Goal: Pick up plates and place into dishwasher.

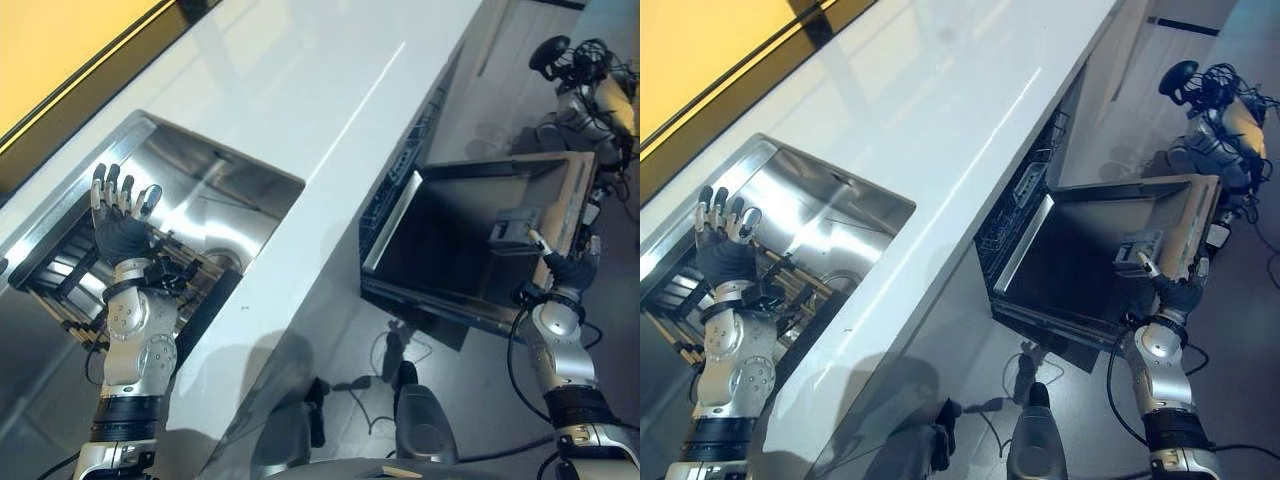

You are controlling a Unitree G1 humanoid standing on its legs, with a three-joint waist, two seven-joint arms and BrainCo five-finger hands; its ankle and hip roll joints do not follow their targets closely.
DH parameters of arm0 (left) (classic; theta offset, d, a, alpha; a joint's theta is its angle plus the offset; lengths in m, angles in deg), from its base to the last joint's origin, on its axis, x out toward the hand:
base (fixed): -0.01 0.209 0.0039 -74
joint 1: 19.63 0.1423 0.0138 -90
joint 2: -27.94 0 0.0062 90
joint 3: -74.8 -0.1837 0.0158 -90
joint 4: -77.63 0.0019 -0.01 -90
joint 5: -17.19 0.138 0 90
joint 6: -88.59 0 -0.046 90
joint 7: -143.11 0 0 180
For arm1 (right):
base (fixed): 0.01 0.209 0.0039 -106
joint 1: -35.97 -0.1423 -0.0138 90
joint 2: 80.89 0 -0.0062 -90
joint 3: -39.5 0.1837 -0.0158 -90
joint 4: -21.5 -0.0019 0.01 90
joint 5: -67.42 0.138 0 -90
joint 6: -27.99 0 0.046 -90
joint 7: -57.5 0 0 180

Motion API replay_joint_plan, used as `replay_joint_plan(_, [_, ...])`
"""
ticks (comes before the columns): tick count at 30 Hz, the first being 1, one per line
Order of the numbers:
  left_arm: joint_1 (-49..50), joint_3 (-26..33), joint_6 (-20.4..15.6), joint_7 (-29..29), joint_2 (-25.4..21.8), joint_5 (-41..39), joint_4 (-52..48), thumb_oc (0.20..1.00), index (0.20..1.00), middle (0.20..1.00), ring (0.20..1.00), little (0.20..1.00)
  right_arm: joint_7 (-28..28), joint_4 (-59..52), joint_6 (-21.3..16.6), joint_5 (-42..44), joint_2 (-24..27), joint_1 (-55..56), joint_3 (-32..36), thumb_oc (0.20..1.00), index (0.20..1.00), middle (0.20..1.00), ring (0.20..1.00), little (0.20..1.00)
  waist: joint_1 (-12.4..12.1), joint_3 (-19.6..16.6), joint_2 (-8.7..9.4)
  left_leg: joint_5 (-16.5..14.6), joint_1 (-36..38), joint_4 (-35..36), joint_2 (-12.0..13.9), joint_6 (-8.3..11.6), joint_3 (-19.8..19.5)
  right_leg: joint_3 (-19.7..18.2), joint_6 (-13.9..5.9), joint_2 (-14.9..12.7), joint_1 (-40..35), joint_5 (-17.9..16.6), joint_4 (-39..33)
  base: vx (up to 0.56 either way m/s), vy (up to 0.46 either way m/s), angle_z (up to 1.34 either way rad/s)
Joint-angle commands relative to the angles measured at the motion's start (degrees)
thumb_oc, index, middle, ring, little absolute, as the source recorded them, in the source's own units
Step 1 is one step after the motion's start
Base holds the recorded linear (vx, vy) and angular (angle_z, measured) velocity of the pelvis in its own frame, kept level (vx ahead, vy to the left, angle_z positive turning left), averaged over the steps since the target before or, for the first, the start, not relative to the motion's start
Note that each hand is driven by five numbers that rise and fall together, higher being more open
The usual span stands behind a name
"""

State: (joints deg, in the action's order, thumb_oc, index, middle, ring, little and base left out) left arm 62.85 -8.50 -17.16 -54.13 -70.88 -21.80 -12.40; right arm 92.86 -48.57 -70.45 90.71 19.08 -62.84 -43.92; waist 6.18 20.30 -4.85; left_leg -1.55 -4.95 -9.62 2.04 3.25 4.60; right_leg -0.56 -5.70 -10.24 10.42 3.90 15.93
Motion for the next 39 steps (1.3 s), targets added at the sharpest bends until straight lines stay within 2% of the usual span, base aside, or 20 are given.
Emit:
replay_joint_plan(1, [0.7, 1.9, -5.3, 0.1, 1.4, 3.2, 1.3, 1.000, 1.000, 1.000, 1.000, 1.000, 2.3, -1.4, -2.1, 1.5, 2.5, 0.7, 2.3, 1.000, 1.000, 1.000, 1.000, 1.000, 2.1, -2.1, -0.49, -8.9, -3.4, -11.7, 3.1, 1.25, -1.6, -5.4, -3.36, -7.3, 0.7, -5.5, -4.9, -0.08, 0.323, -0.26])
replay_joint_plan(8, [-1.9, -1.1, -9.5, -3.4, 2.7, 1.4, 3.0, 1.000, 1.000, 1.000, 1.000, 1.000, 8.7, 0.8, -4.6, 1.3, 4.8, -1.2, 4.0, 1.000, 1.000, 1.000, 1.000, 1.000, 6.3, 2.4, -5.99, -10.7, -6.9, -14.5, -2.2, 0.44, 2.4, -10.5, -3.72, -12.2, 8.1, -9.4, -2.2, -0.12, 0.345, -0.37])
replay_joint_plan(11, [-1.8, -1.5, -10.7, -3.4, 3.8, 0.3, 3.5, 1.000, 1.000, 1.000, 1.000, 1.000, 9.0, 2.1, -5.1, 0.1, 5.0, -1.7, 4.0, 1.000, 1.000, 1.000, 1.000, 1.000, 7.2, 3.4, -8.13, -11.1, -7.5, -14.5, -3.5, 0.25, 4.0, -11.0, -3.82, -13.6, 10.0, -10.5, -2.4, -0.03, 0.277, -0.41])
replay_joint_plan(13, [-1.5, -1.6, -11.2, -3.6, 4.4, -0.2, 3.4, 1.000, 1.000, 1.000, 1.000, 1.000, 7.8, 3.8, -5.6, 0.9, 5.5, -2.6, 3.6, 1.000, 1.000, 1.000, 1.000, 1.000, 7.4, 4.2, -9.59, -11.1, -7.9, -14.8, -3.3, -0.01, 5.8, -10.0, -3.67, -14.4, 11.8, -10.1, -0.8, -0.03, 0.256, -0.55])
replay_joint_plan(14, [-1.5, -1.6, -11.2, -4.0, 4.3, -0.5, 3.3, 1.000, 1.000, 1.000, 1.000, 1.000, 7.4, 4.7, -5.6, 0.9, 5.5, -3.0, 3.3, 1.000, 1.000, 1.000, 1.000, 1.000, 7.6, 4.7, -10.45, -11.0, -8.2, -15.0, -3.0, -0.44, 6.7, -10.0, -3.19, -13.7, 13.0, -9.1, 1.7, -0.07, 0.221, -0.69])
replay_joint_plan(16, [-1.5, -1.6, -11.2, -4.7, 4.8, -0.1, 2.8, 1.000, 1.000, 1.000, 1.000, 1.000, 6.7, 6.4, -6.4, 2.6, 5.1, -3.8, 2.5, 1.000, 1.000, 1.000, 1.000, 1.000, 7.6, 5.4, -10.98, -11.9, -10.0, -17.1, -2.9, -0.77, 7.5, -9.9, -2.68, -12.8, 15.7, -6.8, 4.7, -0.07, 0.084, -0.55])
replay_joint_plan(19, [-2.0, -2.2, -11.8, -4.8, 5.2, -0.2, 2.4, 1.000, 1.000, 1.000, 1.000, 1.000, 5.6, 8.4, -8.4, 4.6, 4.8, -4.2, 2.4, 1.000, 1.000, 1.000, 1.000, 1.000, 7.9, 6.3, -11.57, -12.7, -12.9, -19.5, -3.7, -0.69, 6.8, -11.5, -2.29, -12.3, 17.8, -6.4, 5.3, -0.08, 0.002, -0.32])
replay_joint_plan(22, [-3.7, -3.0, -11.6, -4.8, 4.6, -1.2, 2.9, 1.000, 1.000, 1.000, 1.000, 1.000, 3.0, 10.5, -8.7, 7.5, 5.4, -7.2, 1.4, 1.000, 1.000, 1.000, 1.000, 1.000, 8.4, 8.0, -13.02, -13.1, -15.5, -22.0, -3.7, -0.70, 7.0, -11.8, -1.58, -11.9, 20.5, -5.5, 8.3, -0.07, 0.006, 0.15])
replay_joint_plan(24, [-4.6, -3.8, -11.1, -5.6, 4.3, -1.4, 2.7, 1.000, 1.000, 1.000, 1.000, 1.000, 0.2, 11.2, -8.1, 9.7, 5.5, -9.0, 0.8, 1.000, 1.000, 1.000, 1.000, 1.000, 8.5, 8.8, -13.74, -13.6, -16.7, -23.7, -3.8, -0.84, 7.1, -12.3, -1.16, -11.3, 21.9, -4.4, 10.6, 0.00, 0.000, 0.00])
replay_joint_plan(31, [-4.8, -4.0, -8.1, -6.3, 3.1, -1.1, 0.6, 1.000, 1.000, 1.000, 1.000, 1.000, -24.0, 14.2, -6.9, 30.3, 6.1, -15.7, -1.2, 1.000, 1.000, 1.000, 1.000, 1.000, 6.5, 9.5, -15.43, -15.7, -21.8, -30.3, -3.6, -0.60, 6.1, -12.3, 0.10, -10.6, 27.0, -0.3, 18.6, -0.01, -0.080, 0.03])
replay_joint_plan(35, [-5.4, -4.1, -7.1, -6.2, 2.3, -1.2, 0.1, 1.000, 1.000, 1.000, 1.000, 1.000, -29.8, 16.6, -7.9, 33.4, 7.8, -20.4, -0.9, 1.000, 1.000, 1.000, 1.000, 1.000, 5.5, 9.5, -15.82, -15.4, -24.8, -32.4, -3.6, -0.63, 5.8, -12.3, 0.53, -10.2, 29.7, 0.2, 21.3, -0.03, -0.107, 0.03])
replay_joint_plan(36, [-5.4, -4.3, -6.9, -6.1, 2.2, -1.2, -0.2, 1.000, 1.000, 1.000, 1.000, 1.000, -31.1, 16.9, -6.6, 34.1, 8.8, -21.9, -0.8, 1.000, 1.000, 1.000, 1.000, 1.000, 5.1, 9.5, -15.98, -15.7, -25.7, -33.4, -3.7, -0.57, 5.5, -12.3, 0.60, -10.0, 30.4, 0.8, 22.5, -0.03, -0.122, 0.14])
replay_joint_plan(38, [-5.4, -4.6, -6.3, -6.0, 1.7, -1.5, -1.1, 1.000, 1.000, 1.000, 1.000, 1.000, -36.2, 18.0, -1.2, 34.5, 10.3, -24.4, -1.4, 1.000, 1.000, 1.000, 1.000, 1.000, 4.5, 9.5, -16.37, -16.2, -27.1, -34.8, -4.0, -0.49, 4.8, -12.3, 0.87, -9.4, 31.7, 2.1, 24.7, -0.02, -0.109, 0.14])
replay_joint_plan(39, [-5.5, -4.5, -6.0, -6.0, 1.4, -1.7, -1.4, 1.000, 1.000, 1.000, 1.000, 1.000, -36.7, 18.4, -0.7, 33.1, 10.9, -25.5, -2.0, 1.000, 1.000, 1.000, 1.000, 1.000, 4.2, 9.5, -16.40, -15.6, -27.8, -34.8, -4.1, -0.57, 4.7, -12.3, 0.95, -9.3, 32.2, 1.7, 24.7, -0.01, -0.104, 0.13])
